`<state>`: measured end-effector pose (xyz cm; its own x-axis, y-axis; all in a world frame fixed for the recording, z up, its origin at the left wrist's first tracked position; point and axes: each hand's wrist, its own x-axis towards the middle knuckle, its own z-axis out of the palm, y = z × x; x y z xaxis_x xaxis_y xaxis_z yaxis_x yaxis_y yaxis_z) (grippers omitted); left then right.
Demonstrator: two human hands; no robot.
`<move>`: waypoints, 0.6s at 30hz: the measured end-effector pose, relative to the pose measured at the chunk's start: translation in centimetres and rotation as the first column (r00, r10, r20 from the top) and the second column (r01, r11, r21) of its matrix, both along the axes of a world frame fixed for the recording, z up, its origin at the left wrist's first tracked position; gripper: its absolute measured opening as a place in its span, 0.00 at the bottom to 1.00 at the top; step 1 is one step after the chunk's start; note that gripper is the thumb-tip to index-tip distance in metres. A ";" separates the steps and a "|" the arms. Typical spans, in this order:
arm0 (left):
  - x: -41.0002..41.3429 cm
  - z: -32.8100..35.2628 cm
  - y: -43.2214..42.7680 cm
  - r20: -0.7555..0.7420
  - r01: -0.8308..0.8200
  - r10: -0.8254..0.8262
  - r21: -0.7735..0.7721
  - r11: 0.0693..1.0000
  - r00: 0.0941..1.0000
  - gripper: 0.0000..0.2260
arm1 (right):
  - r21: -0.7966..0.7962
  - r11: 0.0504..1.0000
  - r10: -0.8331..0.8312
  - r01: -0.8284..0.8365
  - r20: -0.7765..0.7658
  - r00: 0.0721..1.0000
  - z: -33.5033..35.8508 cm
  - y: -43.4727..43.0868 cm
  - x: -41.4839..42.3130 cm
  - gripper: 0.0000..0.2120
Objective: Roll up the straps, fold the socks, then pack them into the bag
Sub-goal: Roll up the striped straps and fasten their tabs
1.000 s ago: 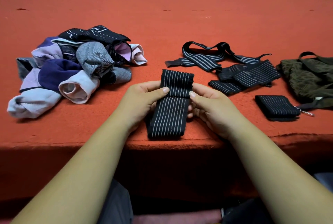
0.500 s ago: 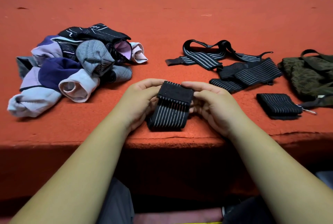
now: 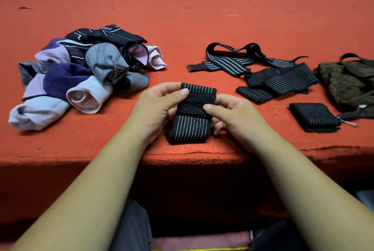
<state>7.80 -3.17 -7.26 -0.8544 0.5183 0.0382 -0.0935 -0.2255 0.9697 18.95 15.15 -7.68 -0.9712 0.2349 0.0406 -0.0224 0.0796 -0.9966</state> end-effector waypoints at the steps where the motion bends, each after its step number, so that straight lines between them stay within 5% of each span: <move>1: -0.1 0.0 -0.2 -0.013 0.033 -0.033 -0.025 0.999 0.999 0.15 | -0.009 0.999 -0.033 0.032 -0.024 0.999 0.0 -0.1 0.0 0.06; 5: -0.1 -0.2 -0.7 -0.121 0.047 -0.068 -0.172 0.984 0.990 0.11 | -0.093 0.993 -0.085 0.078 -0.080 0.993 0.1 -0.4 0.1 0.09; 18: 1.8 1.4 -1.1 0.118 0.131 -0.144 0.112 0.985 0.982 0.11 | -0.244 0.965 0.081 -0.098 -0.076 0.994 2.4 -1.4 1.7 0.10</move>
<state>9.60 -4.29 -5.88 -0.7763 0.6303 -0.0050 -0.2495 -0.3000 0.9207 20.68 13.73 -5.31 -0.9859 0.1578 0.0561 -0.0837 -0.1740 -0.9812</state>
